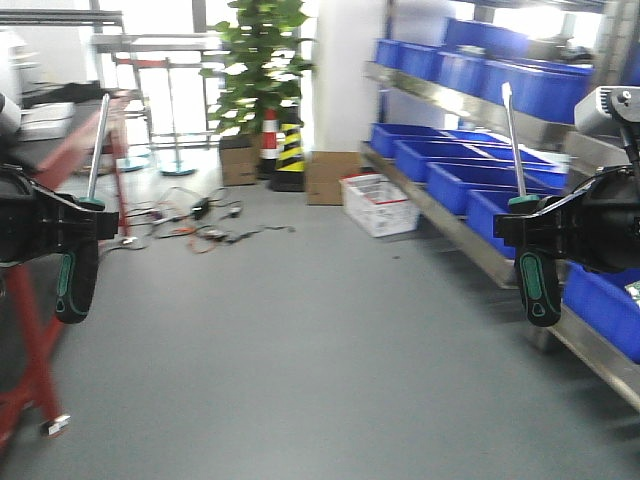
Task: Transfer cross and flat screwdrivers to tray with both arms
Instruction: 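Carry both screwdrivers while driving to the grey tray under the blue bin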
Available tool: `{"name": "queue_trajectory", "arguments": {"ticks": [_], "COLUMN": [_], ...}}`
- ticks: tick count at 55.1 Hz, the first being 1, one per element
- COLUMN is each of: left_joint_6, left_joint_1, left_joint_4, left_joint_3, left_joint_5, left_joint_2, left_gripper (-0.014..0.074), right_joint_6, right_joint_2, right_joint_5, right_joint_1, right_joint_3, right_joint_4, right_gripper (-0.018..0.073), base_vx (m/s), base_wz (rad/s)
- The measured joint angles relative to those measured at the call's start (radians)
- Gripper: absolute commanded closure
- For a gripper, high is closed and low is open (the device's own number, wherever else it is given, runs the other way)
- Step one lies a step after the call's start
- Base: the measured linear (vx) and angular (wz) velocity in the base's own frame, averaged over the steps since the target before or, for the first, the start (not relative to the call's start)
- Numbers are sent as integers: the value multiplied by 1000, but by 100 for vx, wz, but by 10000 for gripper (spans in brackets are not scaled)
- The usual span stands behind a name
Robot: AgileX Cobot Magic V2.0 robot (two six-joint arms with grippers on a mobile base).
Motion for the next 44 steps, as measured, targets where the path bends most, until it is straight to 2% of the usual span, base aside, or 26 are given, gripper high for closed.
{"name": "queue_trajectory", "arguments": {"ticks": [44], "left_joint_6": [-1], "left_joint_1": [0], "left_joint_4": [0], "left_joint_3": [0], "left_joint_5": [-1], "left_joint_2": [0], "left_gripper": [594], "right_joint_6": [0], "right_joint_2": [0], "right_joint_5": [0], "right_joint_1": [0], "right_joint_3": [0], "right_joint_4": [0], "right_gripper": [567], "base_vx": [42], "base_wz": [-89]}}
